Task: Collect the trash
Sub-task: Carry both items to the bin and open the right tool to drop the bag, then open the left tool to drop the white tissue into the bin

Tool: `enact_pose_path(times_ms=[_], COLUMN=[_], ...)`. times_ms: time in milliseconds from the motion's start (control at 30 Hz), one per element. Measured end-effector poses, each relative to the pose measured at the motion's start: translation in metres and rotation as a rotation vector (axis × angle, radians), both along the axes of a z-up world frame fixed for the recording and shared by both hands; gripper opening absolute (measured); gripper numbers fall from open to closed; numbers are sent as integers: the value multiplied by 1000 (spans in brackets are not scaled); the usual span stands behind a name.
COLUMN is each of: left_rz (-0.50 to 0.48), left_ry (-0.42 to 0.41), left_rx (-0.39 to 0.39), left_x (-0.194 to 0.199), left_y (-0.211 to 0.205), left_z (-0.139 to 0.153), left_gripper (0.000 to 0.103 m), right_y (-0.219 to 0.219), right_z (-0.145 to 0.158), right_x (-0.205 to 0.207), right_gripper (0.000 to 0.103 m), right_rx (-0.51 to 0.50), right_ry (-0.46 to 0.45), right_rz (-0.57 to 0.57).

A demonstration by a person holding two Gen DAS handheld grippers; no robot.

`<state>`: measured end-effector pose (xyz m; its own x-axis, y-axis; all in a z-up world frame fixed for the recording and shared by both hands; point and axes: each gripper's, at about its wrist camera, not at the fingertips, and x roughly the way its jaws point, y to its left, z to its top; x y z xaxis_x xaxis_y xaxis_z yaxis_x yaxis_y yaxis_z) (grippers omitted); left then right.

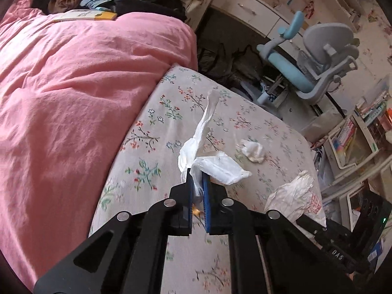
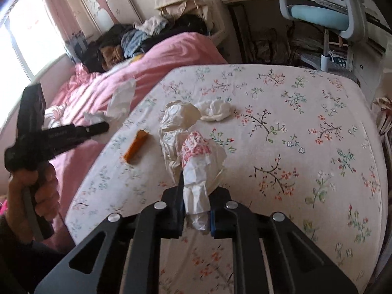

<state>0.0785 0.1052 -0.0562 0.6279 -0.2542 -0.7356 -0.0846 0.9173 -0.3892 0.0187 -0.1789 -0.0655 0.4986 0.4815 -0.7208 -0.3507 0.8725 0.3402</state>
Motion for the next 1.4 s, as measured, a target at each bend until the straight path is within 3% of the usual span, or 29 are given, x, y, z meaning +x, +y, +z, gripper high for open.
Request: enact_pose_path(times_ms=[233,567,767,967,1067,1133,1233,1333,1400], left_rz=[-25,-66,-115,-203,-223,-249,-268,-254,-233], left_ry=[-20,-46,-26,33,99,158,198,185,161], left_rx=[-5,0,-37,-48,-69,-79,-73,-41,1], left_x=[-41,-122,-174,-220,-235,-241,-246,-246,-246], left_y=[-6,-22,-49,-81,-87,-93,-99,-101,-101], left_z=[10,15,-3,-23,-37,-50,-59,-58,-53], left_gripper=[7,8,8,8,8,8,9,35,43], right_y=[0,3,8,13,18,20,21,18,13], right_z=[17,18,-6,-32,-42,-47,-47,-44,-42], right_x=[-30,-114,-165,-188,-198,-203,-205,-203,-200], right_gripper=[15,15,16,17,21,39,56,61,64], right_rx=[36,73,28,-51,-102,-127,-147,-150,-130], right_ry=[-36,-46,36,131,170,184,180,158,150], right_rz=[-5,45,102,115,117,107,78,37,-2])
